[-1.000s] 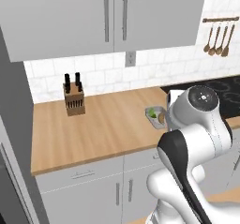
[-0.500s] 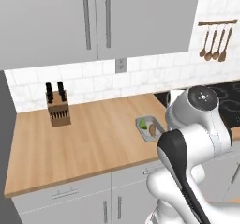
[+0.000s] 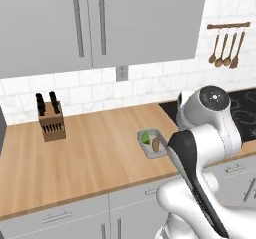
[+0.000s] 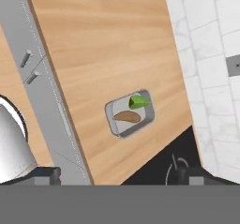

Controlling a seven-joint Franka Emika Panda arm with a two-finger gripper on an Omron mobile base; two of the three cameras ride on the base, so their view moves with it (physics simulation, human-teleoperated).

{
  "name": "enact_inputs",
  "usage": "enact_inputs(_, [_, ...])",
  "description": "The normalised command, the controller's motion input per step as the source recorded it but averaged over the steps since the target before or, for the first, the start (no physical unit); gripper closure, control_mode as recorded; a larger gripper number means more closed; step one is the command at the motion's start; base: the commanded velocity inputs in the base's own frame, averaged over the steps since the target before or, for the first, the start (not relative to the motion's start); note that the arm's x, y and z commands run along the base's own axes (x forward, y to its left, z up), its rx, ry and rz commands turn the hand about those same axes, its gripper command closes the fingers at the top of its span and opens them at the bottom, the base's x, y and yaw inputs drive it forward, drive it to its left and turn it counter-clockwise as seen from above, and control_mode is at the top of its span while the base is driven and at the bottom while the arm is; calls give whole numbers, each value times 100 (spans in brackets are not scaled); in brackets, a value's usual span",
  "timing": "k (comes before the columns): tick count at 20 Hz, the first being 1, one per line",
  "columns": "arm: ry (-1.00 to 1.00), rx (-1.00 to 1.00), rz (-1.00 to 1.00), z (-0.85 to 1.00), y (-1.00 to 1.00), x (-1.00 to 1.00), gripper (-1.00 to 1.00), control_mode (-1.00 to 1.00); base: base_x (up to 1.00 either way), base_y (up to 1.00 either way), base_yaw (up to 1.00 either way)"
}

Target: Take the meat container that has the fish and place it on the second highest rack of the freezer. Then take the vegetable container that has the lemon wedge and sweet potato and place it on the highest rack of the freezer.

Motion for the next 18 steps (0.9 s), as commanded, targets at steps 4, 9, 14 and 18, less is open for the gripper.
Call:
enact_inputs(4, [5,0,0,-17,-4,99,-100,-100,0,0,0])
enact_inputs(9, [21,0,0,-63,0,65,-100,-100,0,0,0])
enact_inputs(14, [34,0,-3,-95,0,38,-100,-100,0,0,0])
enact_inputs(18, [35,0,-9,-100,0,25,-100,-100,0,0,0])
